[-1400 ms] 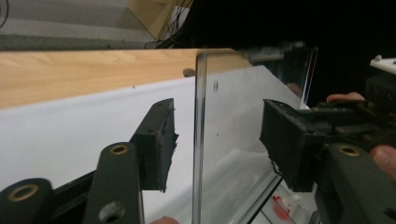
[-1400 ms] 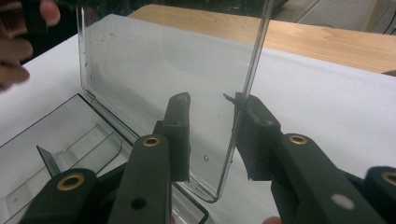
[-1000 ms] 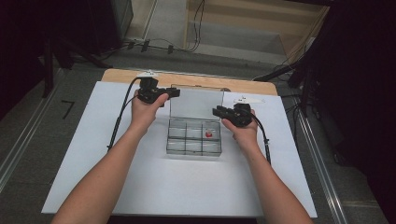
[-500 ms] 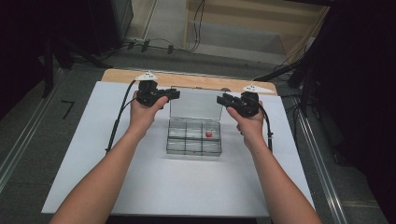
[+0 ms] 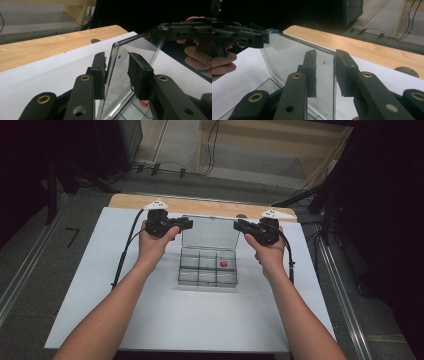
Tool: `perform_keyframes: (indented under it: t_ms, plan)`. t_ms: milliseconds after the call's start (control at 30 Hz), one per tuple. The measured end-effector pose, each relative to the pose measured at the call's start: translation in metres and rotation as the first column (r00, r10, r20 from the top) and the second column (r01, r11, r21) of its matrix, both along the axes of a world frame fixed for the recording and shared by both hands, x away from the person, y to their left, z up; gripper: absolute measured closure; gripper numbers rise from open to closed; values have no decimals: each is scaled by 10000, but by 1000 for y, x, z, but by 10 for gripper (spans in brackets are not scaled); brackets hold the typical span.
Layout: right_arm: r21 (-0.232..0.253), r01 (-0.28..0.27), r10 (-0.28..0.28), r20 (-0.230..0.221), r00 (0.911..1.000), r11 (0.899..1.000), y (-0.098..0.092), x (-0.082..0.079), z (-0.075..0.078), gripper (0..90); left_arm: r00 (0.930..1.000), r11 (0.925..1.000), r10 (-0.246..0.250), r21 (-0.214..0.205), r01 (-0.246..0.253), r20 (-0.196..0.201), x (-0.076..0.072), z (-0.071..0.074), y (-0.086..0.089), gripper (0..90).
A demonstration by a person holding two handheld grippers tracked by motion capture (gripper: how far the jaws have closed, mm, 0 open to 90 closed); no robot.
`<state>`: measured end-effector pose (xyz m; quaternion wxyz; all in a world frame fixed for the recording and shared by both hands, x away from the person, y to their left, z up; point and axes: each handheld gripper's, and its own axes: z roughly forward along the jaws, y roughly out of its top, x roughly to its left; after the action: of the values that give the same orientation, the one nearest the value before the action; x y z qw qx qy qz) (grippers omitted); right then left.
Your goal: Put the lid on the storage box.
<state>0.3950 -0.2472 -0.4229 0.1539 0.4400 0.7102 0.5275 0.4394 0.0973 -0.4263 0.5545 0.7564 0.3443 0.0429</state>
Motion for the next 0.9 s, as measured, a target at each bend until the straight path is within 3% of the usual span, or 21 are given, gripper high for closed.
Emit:
perform_keyframes:
  t_ms: [567,900]
  plan:
    - [-140,-370,375,322,9988,9992,1,-33,1,646,9994,9991,-332,-267,334,74,-28,0,4,565]
    - [-270,-575,586,422,9974,9980,3,-49,-3,601,9971,9984,-562,34,561,514,-45,-1,6,551]
